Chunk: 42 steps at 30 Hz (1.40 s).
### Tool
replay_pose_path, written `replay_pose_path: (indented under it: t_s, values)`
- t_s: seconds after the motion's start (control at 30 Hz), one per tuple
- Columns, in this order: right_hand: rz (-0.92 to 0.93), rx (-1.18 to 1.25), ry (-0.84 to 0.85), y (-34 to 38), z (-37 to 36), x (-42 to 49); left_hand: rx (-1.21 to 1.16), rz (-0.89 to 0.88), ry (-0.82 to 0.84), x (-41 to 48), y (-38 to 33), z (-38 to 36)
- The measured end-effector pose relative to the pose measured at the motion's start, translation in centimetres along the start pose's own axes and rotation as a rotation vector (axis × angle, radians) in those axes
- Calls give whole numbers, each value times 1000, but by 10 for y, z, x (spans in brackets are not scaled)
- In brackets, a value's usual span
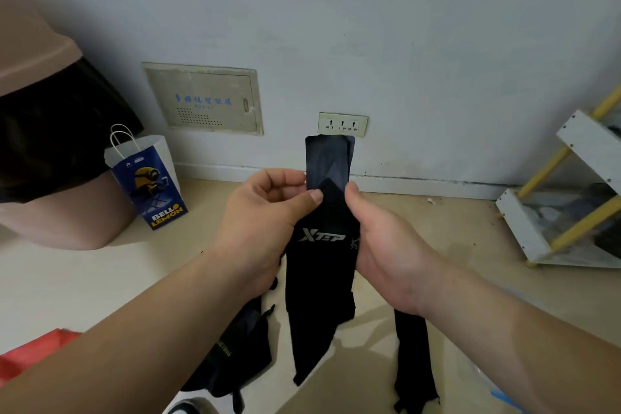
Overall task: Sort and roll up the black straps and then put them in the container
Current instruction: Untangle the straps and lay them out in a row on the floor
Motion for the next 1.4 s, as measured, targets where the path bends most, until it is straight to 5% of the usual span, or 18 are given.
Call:
replay_pose_path:
  t_s: [0.47, 0.9, 1.2, 1.4]
  values:
    - [158, -371, -68, 12, 1, -1, 408, -299, -87, -6, -21, 1]
    - [163, -225, -255, 25, 21, 2, 677, -136, 174, -17, 23, -29]
    - [28, -284, -83, 12, 14, 5, 420, -111, -14, -4, 5, -17]
    - [166, -479, -117, 11, 8, 3, 83, -9, -73, 2, -8, -5]
Point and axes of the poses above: each hand's wrist, its own x-axis towards the middle knuckle, its own z-axis out of the back of the hand, y = z × x, the point moved 6 cm from there along x, towards the middle knuckle, and after that the axes turned 6 degrees about z, right-handed, at the moved point
